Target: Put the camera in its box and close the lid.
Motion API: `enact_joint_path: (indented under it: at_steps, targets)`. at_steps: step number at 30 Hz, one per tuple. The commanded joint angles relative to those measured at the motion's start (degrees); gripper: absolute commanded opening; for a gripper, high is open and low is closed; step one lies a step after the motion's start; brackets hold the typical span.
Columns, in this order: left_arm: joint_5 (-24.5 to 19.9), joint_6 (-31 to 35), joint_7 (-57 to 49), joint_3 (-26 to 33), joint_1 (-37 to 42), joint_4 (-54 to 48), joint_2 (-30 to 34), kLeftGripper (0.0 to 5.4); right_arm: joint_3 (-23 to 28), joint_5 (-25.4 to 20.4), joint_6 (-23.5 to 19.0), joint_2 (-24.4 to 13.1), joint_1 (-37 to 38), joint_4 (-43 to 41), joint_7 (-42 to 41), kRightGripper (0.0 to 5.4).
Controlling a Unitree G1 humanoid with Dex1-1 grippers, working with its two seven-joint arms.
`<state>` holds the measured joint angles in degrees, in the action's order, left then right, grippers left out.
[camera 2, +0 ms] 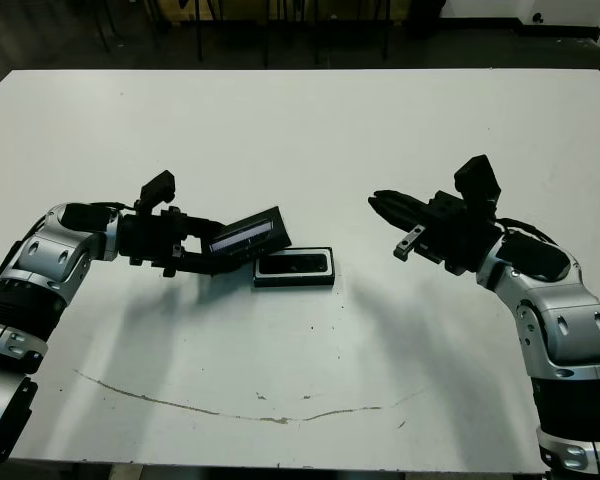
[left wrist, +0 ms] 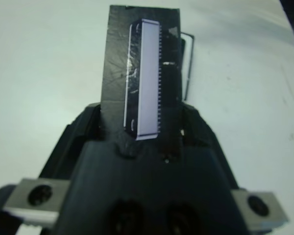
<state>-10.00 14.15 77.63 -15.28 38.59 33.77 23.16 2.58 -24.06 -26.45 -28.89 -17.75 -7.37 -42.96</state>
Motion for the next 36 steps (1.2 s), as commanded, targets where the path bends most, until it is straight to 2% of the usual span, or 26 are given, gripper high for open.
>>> enact_joint_path:
  at_steps: [1,10,16,29,36]
  targets:
    - [1.3,2.3,2.0,-1.5,1.1,1.6,0.1,2.76,-0.1,0.4,0.6,-0.1,-0.4,1.1,-0.2,0.0]
    - [2.8,2.6,3.9,-3.0,1.9,3.6,-0.5,2.76,-0.7,1.0,0.6,-0.2,-0.2,0.8,0.3,0.0]
    - [2.8,-0.1,2.9,-2.5,1.6,6.4,-2.8,2.76,-1.0,1.2,1.0,-0.1,0.0,1.2,-0.1,0.0]
    - [7.0,-5.7,-2.1,-5.4,2.0,10.0,-8.6,2.76,-0.7,0.9,-1.0,-0.9,0.9,-0.6,-0.1,0.0]
    - [7.7,-4.8,-1.5,-6.5,3.7,10.1,-9.9,2.76,-0.8,1.0,-0.1,-1.1,0.8,0.1,-1.1,0.0]
